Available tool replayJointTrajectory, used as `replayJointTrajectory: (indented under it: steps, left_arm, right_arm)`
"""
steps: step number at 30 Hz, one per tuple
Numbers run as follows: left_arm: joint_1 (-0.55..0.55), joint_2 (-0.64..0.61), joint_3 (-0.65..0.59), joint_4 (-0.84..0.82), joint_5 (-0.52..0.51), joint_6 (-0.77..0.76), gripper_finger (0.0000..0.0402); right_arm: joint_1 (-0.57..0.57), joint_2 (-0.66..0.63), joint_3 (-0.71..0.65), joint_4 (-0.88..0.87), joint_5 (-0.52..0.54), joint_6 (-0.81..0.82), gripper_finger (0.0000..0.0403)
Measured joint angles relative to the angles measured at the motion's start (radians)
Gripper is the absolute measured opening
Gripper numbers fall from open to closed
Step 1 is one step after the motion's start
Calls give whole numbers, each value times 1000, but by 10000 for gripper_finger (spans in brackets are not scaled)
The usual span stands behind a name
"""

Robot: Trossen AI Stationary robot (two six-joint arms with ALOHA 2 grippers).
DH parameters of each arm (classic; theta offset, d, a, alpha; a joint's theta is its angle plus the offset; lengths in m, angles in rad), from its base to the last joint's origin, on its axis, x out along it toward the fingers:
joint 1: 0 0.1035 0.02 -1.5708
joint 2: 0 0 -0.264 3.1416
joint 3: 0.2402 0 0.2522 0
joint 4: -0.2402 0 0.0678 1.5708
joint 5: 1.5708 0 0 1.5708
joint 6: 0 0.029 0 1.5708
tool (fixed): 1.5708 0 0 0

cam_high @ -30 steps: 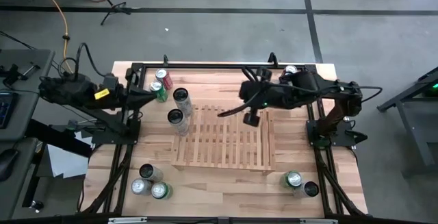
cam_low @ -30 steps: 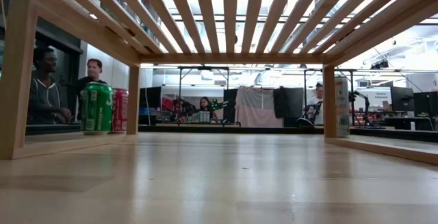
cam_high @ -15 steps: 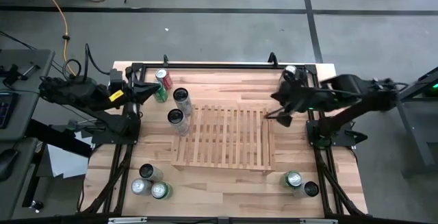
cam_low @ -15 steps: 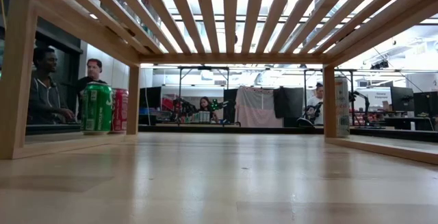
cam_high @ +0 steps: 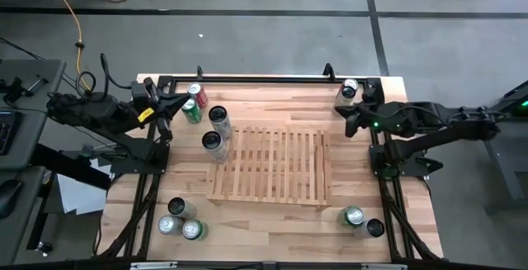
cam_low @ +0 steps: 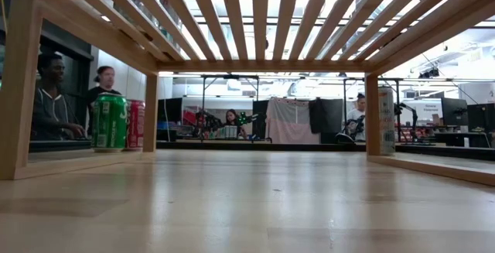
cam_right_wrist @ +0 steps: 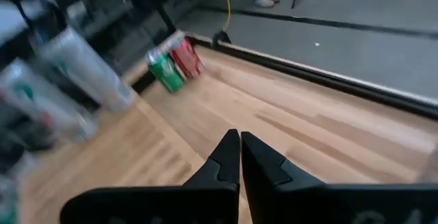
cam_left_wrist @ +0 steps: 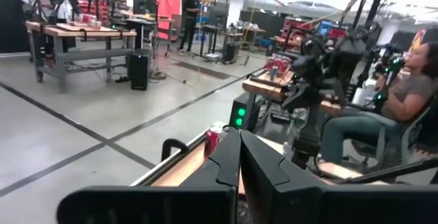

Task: Place canned beverage on shelf
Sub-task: Put the top right white yellow soda can on the shelf

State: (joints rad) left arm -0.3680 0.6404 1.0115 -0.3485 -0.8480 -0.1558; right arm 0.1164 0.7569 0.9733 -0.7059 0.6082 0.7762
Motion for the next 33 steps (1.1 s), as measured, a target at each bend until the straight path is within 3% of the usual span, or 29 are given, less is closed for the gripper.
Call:
replayJointTrajectory:
  steps: [4, 10, 13, 17, 24, 28, 33]
  left_arm:
    - [45, -48, 0, -122, 10, -46, 1]
    - [156, -198, -1, -290, 118, -86, 1]
    - [185, -279, -1, -285, 184, -74, 0]
    - [183, -351, 0, -283, 213, -153, 0]
    - [169, -344, 0, -286, 290, -209, 0]
    - [169, -312, -1, -287, 287, -209, 0]
    - [169, -266, -1, -286, 286, -210, 0]
  right_arm:
    - [-22, 12, -7, 79, 16, 59, 0]
    - [-93, 86, -7, 217, 98, 113, 23]
    - [-164, 143, -7, 168, 97, 111, 71]
    - [-288, 214, -7, 36, 50, 143, 164]
    - [-499, 285, -7, -44, -83, 84, 318]
    - [-598, 283, -7, -88, -85, 36, 360]
    - [-671, 286, -7, -198, -68, 50, 369]
